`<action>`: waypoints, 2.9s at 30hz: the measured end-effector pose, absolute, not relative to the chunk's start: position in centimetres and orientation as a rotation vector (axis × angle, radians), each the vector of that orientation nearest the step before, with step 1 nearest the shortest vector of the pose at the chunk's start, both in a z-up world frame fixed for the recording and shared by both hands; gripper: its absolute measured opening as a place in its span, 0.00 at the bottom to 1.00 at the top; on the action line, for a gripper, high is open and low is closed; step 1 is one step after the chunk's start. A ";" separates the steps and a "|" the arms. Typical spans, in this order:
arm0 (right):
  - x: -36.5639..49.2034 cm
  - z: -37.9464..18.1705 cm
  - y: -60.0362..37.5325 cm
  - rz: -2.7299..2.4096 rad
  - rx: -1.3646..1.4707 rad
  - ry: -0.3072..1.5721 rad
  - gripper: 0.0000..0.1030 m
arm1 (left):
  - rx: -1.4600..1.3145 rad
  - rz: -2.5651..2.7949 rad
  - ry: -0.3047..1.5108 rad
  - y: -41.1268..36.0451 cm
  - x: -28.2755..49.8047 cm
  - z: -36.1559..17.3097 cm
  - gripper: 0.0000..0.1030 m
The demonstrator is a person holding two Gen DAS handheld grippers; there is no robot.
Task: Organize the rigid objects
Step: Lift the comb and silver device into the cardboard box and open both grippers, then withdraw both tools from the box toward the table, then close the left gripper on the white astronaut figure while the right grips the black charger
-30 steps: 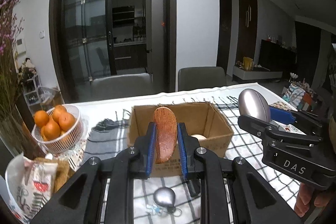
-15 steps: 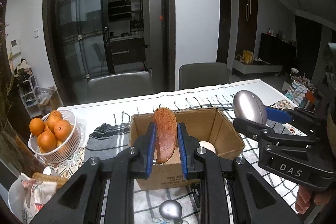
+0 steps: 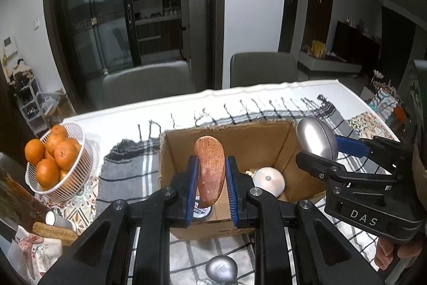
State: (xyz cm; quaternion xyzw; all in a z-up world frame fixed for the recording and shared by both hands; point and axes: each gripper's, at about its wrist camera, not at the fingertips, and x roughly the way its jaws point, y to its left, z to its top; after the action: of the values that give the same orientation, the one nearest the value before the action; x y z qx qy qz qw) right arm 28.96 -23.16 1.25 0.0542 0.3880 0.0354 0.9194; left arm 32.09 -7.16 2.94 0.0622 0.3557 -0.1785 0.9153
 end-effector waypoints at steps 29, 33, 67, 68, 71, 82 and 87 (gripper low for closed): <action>29.7 -0.7 -23.6 -0.010 0.075 0.841 0.60 | 0.152 -0.327 0.824 -6.4 31.6 0.6 0.36; 28.2 0.5 -23.4 -0.012 0.082 0.796 0.60 | 0.149 -0.319 0.771 -5.6 29.7 1.8 0.39; 18.9 -0.3 -19.0 0.042 0.073 0.688 0.68 | 0.168 -0.296 0.679 -0.9 19.6 -0.8 0.62; 18.8 -0.6 -18.9 0.046 0.073 0.690 0.68 | 0.165 -0.299 0.688 -0.9 19.4 -1.2 0.63; 18.3 -1.3 -18.9 0.050 0.078 0.698 0.72 | 0.158 -0.307 0.715 -0.8 19.1 -2.4 0.63; 17.8 -4.7 -18.3 0.046 0.080 0.763 0.72 | 0.158 -0.334 0.811 -0.7 18.8 -6.3 0.64; 17.8 -6.3 -18.1 0.049 0.087 0.798 0.72 | 0.162 -0.350 0.853 -1.0 18.9 -7.8 0.64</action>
State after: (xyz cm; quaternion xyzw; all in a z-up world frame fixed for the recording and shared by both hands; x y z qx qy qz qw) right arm 17.84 -18.14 -6.28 0.0422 0.3881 0.0238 0.9203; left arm 18.88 -0.99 -7.84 0.0778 0.4112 -0.1688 0.8924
